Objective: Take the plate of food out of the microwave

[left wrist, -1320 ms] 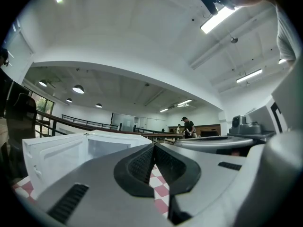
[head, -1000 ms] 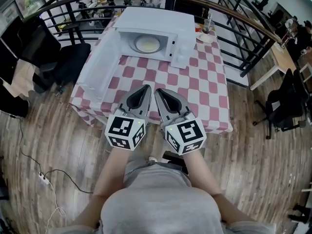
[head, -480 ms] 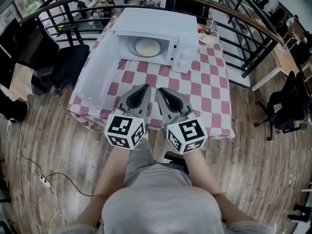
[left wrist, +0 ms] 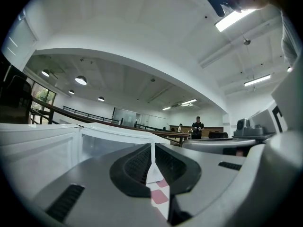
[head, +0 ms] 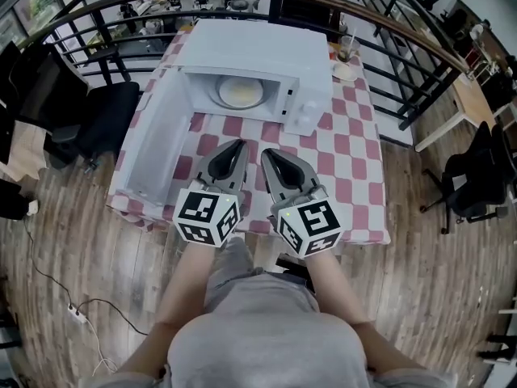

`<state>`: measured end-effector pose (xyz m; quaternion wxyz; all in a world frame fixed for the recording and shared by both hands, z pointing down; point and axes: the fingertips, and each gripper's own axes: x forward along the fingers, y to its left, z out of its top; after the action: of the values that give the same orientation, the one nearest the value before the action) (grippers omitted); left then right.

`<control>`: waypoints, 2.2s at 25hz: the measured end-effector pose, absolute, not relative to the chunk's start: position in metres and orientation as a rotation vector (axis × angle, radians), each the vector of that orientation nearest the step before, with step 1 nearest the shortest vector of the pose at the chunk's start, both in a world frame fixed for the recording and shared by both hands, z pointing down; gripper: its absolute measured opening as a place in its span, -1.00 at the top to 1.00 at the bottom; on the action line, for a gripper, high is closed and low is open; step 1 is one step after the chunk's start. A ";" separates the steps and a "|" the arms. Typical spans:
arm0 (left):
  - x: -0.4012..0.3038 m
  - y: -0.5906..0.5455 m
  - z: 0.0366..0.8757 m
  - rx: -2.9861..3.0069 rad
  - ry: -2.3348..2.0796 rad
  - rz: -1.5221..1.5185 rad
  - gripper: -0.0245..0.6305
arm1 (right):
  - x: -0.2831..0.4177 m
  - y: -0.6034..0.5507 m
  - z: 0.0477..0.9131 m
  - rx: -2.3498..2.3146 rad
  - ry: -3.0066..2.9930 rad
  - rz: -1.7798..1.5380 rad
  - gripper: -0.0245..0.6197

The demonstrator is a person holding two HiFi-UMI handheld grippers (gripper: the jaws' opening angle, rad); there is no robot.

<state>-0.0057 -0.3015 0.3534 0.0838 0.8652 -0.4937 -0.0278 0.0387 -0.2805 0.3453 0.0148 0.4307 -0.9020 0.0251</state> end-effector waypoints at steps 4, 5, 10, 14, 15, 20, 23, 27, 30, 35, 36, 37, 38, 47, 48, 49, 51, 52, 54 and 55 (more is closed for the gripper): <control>-0.014 -0.325 0.360 2.564 -1.444 -0.077 0.74 | 0.038 -0.306 0.349 1.368 -2.797 0.105 0.84; -0.015 -0.331 0.361 2.561 -1.435 -0.079 0.71 | 0.037 -0.312 0.349 1.373 -2.798 0.113 0.84; -0.023 -0.357 0.369 2.535 -1.383 -0.103 0.38 | 0.027 -0.339 0.356 1.385 -2.779 0.128 0.84; -0.028 -0.376 0.378 2.508 -1.343 -0.094 0.19 | 0.022 -0.360 0.362 1.407 -2.758 0.152 0.84; -0.029 -0.381 0.380 2.503 -1.332 -0.097 0.19 | 0.021 -0.366 0.363 1.414 -2.752 0.155 0.84; -0.036 -0.403 0.388 2.481 -1.267 -0.118 0.19 | 0.020 -0.388 0.370 1.462 -2.714 0.180 0.84; -0.041 -0.412 0.393 2.467 -1.237 -0.137 0.19 | 0.020 -0.399 0.374 1.497 -2.695 0.201 0.84; -0.044 -0.420 0.400 2.447 -1.204 -0.143 0.19 | 0.015 -0.405 0.377 1.507 -2.689 0.199 0.84; -0.041 -0.421 0.402 2.431 -1.180 -0.154 0.19 | 0.015 -0.406 0.378 1.509 -2.683 0.185 0.84; -0.040 -0.424 0.406 2.345 -1.171 -0.235 0.19 | 0.018 -0.407 0.380 1.508 -2.679 0.171 0.84; -0.040 -0.424 0.408 2.323 -1.169 -0.253 0.17 | 0.018 -0.406 0.382 1.506 -2.679 0.171 0.84; -0.039 -0.424 0.412 2.297 -1.166 -0.271 0.14 | 0.019 -0.406 0.384 1.504 -2.679 0.170 0.84; -0.038 -0.425 0.416 2.270 -1.158 -0.292 0.12 | 0.019 -0.407 0.387 1.503 -2.678 0.169 0.84; -0.049 -0.458 0.465 2.009 -1.129 -0.436 0.14 | 0.022 -0.425 0.422 1.533 -2.653 0.264 0.84; -0.050 -0.463 0.471 1.980 -1.121 -0.445 0.14 | 0.021 -0.427 0.424 1.526 -2.652 0.263 0.84; -0.050 -0.467 0.475 1.952 -1.110 -0.459 0.14 | 0.020 -0.429 0.426 1.515 -2.651 0.256 0.84; -0.050 -0.476 0.482 1.901 -1.093 -0.488 0.14 | 0.015 -0.433 0.429 1.493 -2.647 0.238 0.84; -0.051 -0.480 0.486 1.875 -1.089 -0.499 0.14 | 0.013 -0.436 0.432 1.487 -2.643 0.231 0.84; -0.052 -0.487 0.495 1.816 -1.081 -0.517 0.14 | 0.012 -0.442 0.437 1.488 -2.631 0.230 0.84; -0.053 -0.490 0.500 1.785 -1.076 -0.525 0.14 | 0.012 -0.445 0.439 1.492 -2.626 0.236 0.84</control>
<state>-0.0530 -0.4901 0.5004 0.4760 0.7304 -0.4402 -0.2150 0.0116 -0.4447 0.4393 0.0560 0.4918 -0.8654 0.0778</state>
